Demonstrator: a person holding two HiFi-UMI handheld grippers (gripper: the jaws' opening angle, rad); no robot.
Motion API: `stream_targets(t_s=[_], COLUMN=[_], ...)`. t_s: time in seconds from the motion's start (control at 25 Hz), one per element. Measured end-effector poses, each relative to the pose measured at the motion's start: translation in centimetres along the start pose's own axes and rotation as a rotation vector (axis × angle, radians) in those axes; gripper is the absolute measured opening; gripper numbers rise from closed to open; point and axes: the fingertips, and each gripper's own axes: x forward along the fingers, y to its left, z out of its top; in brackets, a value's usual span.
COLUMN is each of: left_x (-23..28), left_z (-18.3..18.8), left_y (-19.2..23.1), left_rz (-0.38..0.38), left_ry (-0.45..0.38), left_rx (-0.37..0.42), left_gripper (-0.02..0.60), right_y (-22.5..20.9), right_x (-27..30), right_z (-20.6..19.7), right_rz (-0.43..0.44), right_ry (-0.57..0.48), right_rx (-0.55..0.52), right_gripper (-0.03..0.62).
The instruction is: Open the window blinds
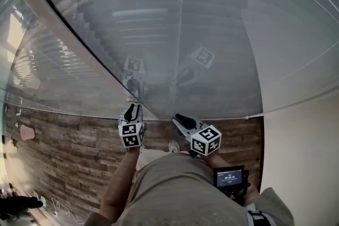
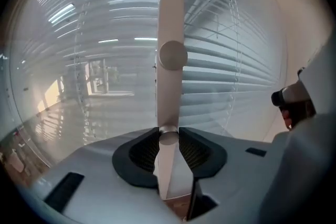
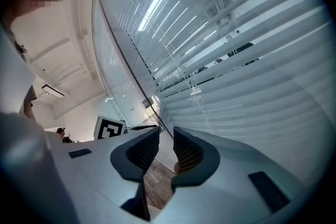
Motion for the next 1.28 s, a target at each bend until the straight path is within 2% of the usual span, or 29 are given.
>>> stream_targets(t_s=[0.52,0.72,1.0,1.16,1.28], left_x=[-0.4,-0.4,-0.4,-0.3,-0.3], left_z=[-0.4,-0.8,-0.8,-1.0,-1.0], left_y=[0.8,1.2,1.5,1.6,1.7], left_rz=[-0.090,-0.137,-0.170,-0.210,-0.257], left_ry=[0.007,-0.001,0.000,-0.013,-0.032], left_rx=[-0.267,-0.397,-0.477,-0.572,-0.675], left_gripper=[0.129,0.129,0.129,0.129,0.129], right_y=[0.7,0.7,0.8,0.7,0.8], right_x=[0.1,0.0,0.1,0.0,0.1], right_z=[-0.4,-0.7,-0.3,-0.3,-0.1], right_rz=[0.015,0.014,0.014,0.013,0.016], right_ry=[0.010,0.013,0.001,-0.002,-0.007], right_rx=[-0.003,-0.007,0.003,0.004,0.007], right_gripper=[0.091,0.091,0.091,0.091,0.091])
